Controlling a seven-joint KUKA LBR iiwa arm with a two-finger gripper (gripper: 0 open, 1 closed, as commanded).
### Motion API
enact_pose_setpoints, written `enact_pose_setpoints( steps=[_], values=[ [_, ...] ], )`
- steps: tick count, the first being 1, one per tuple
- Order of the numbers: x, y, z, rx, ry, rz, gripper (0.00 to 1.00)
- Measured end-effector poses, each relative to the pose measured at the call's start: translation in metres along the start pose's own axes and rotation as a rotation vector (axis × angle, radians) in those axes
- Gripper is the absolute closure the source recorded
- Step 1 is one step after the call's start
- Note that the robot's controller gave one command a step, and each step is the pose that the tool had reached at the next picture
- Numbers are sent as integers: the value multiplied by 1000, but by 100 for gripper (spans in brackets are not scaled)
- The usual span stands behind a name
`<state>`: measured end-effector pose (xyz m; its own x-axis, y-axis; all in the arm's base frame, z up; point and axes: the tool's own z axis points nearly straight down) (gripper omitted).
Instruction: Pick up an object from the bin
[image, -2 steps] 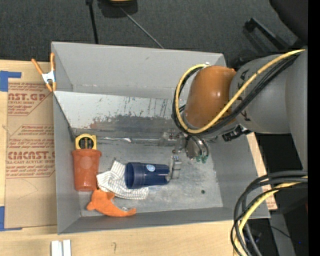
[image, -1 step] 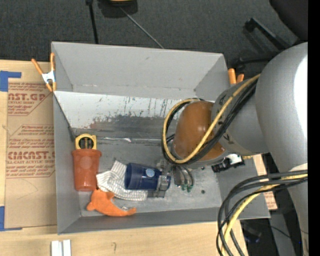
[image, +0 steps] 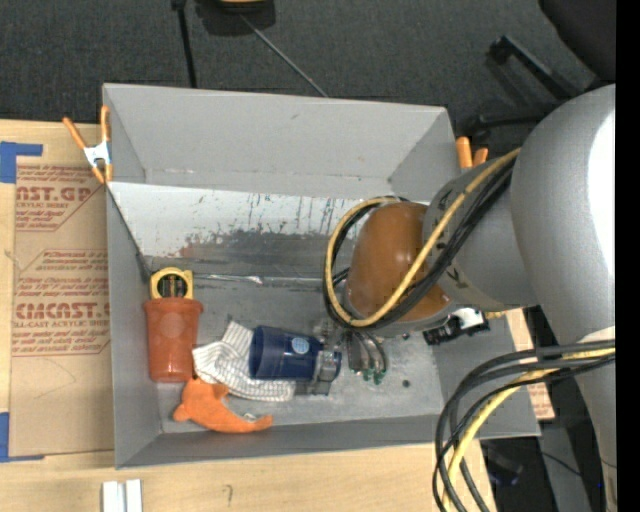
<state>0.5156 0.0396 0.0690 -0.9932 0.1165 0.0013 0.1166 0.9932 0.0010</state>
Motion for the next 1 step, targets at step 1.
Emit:
enact_pose_setpoints(
  steps=[1],
  values=[
    [8,-33,-204,0,-3,60,100]
  ],
)
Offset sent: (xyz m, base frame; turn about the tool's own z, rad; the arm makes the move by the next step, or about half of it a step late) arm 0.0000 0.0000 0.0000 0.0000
